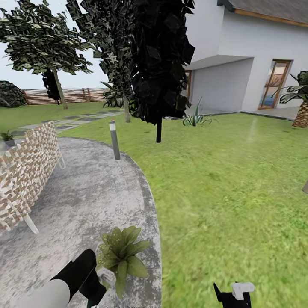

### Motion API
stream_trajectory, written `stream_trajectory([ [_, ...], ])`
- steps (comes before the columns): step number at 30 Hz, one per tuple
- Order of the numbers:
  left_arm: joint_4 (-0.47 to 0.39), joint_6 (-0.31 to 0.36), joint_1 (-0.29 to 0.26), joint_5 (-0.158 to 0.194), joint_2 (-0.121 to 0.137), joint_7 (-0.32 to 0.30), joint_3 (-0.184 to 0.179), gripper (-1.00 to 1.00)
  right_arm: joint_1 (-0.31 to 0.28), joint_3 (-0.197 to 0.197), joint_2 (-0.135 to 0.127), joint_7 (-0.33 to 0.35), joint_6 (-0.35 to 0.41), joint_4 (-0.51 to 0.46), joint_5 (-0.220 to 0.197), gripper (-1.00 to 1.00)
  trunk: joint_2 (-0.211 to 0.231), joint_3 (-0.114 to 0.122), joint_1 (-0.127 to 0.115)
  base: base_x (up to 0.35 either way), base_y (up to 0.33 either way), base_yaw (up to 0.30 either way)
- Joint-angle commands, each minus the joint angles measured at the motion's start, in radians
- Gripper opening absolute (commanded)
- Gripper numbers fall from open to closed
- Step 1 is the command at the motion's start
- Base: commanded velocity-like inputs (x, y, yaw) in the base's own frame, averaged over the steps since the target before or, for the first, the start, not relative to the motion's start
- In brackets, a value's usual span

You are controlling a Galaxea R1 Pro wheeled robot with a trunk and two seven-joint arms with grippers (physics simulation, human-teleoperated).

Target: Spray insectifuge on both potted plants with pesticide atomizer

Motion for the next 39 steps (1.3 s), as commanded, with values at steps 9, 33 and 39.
stream_trajectory([
  [9,-0.005,0.002,-0.001,-0.01,0.001,-0.01,-0.002,-1.0,0.0,0.007,0.0,0.005,-0.002,0.0,-0.011,1.0,0.0,0.002,0.0,-0.107,-0.261,0.269],
  [33,-0.008,0.012,-0.043,-0.013,-0.039,-0.014,0.047,-1.0,0.0,0.009,-0.003,0.008,-0.002,0.019,-0.006,1.0,0.0,0.006,0.0,-0.074,-0.08,0.126],
  [39,-0.007,0.036,-0.05,-0.013,-0.035,-0.015,0.053,-1.0,0.0,0.009,-0.002,0.007,-0.002,0.025,-0.008,1.0,0.0,0.006,0.0,0.0,0.0,0.0],
])
